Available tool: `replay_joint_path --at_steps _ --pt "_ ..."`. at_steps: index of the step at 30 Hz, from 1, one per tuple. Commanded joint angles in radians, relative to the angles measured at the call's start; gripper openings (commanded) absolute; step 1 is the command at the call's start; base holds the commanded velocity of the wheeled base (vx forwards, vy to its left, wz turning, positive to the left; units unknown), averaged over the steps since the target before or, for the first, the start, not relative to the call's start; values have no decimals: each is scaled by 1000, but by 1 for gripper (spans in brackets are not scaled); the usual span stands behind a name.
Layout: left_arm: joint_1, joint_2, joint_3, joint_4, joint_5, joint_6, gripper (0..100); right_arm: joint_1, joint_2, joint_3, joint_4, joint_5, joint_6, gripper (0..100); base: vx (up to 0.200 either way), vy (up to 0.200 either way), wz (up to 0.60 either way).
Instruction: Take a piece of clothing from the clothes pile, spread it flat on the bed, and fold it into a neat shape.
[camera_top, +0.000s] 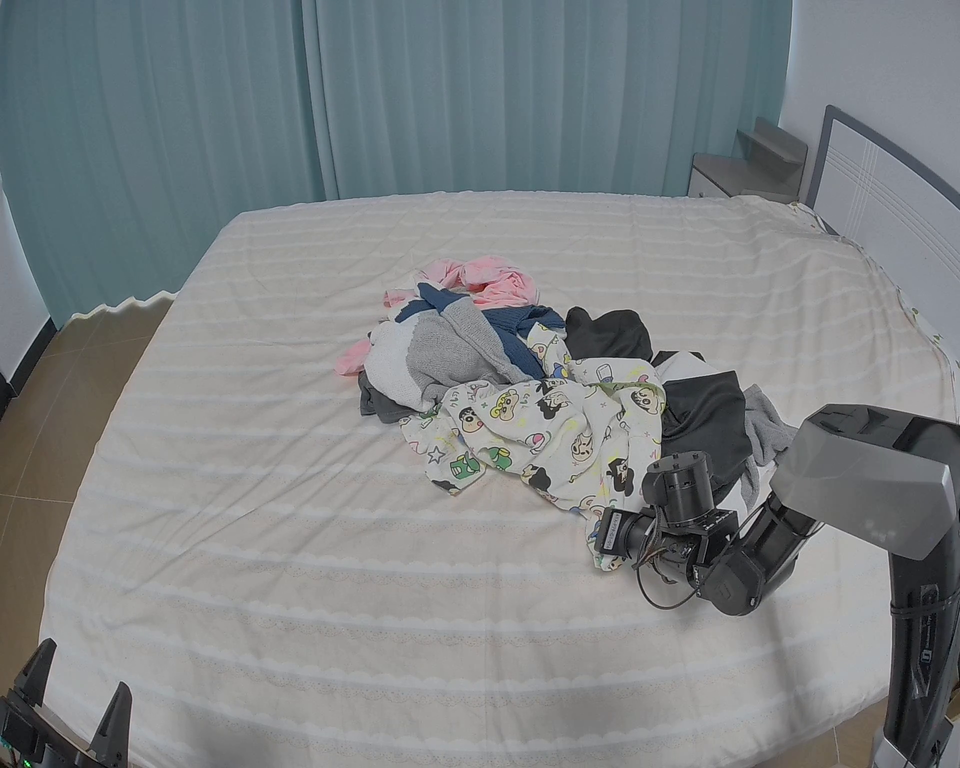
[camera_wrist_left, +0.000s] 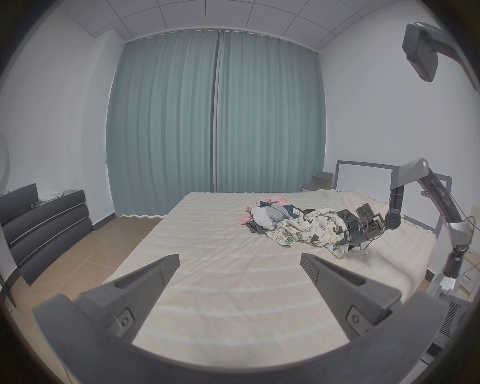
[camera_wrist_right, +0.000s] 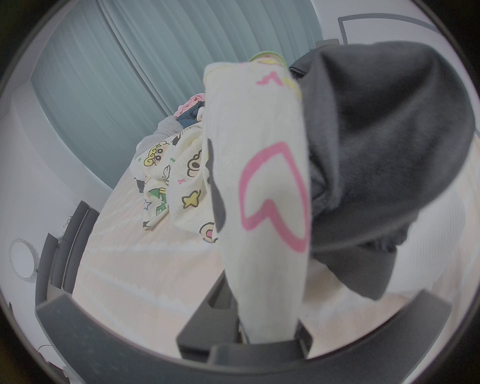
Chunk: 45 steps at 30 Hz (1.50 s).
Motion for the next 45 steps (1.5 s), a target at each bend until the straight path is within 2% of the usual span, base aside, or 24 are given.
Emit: replay_joint_path --at_steps 1,7,11,16,17,18,19,22,23,26,27,28,30,35,37,43,45 --pt "0 -18 16 -1 0 0 100 23 -110 97 -2 12 38 0 0 0 0" --pt "0 -18 16 -2 -1 9 100 61 -328 244 1 112 115 0 0 0 0" --pt "0 -18 16 -5 -3 21 100 73 -460 321 5 120 149 0 0 0 0" --pt "0 -18 -13 -28 -15 30 100 80 -621 378 11 147 152 0 0 0 0" --pt "-14 71 -239 -76 -9 -68 100 87 -710 393 22 175 152 0 0 0 0" --pt "-18 102 -289 -81 -11 -97 100 90 -727 395 27 183 152 0 0 0 0" --pt "-32 178 -420 -76 -23 -151 100 101 -781 392 51 206 152 0 0 0 0" --pt "-40 220 -508 -53 -67 -86 100 124 -856 378 102 238 152 0 0 0 0" --pt "-41 256 -505 -44 -155 -13 100 138 -891 355 128 256 152 0 0 0 0" --pt "-37 289 -449 18 -328 95 100 155 -919 292 172 269 152 0 0 0 0" --pt "-38 289 -443 25 -345 104 100 158 -922 284 176 269 152 0 0 0 0" --pt "-38 306 -426 67 -428 153 100 170 -933 235 203 269 152 0 0 0 0" --pt "-37 365 -423 105 -483 191 100 187 -943 169 251 269 152 0 0 0 0" --pt "-43 534 -392 127 -494 263 100 251 -956 4 383 270 152 0 0 0 0" --pt "-70 614 -384 127 -492 297 100 288 -945 -55 409 272 152 0 0 0 0" --pt "-304 803 -383 119 -457 316 100 363 -890 -171 439 269 152 0 0 0 0" --pt "-345 858 -383 116 -436 319 100 377 -871 -205 446 269 152 0 0 0 0"
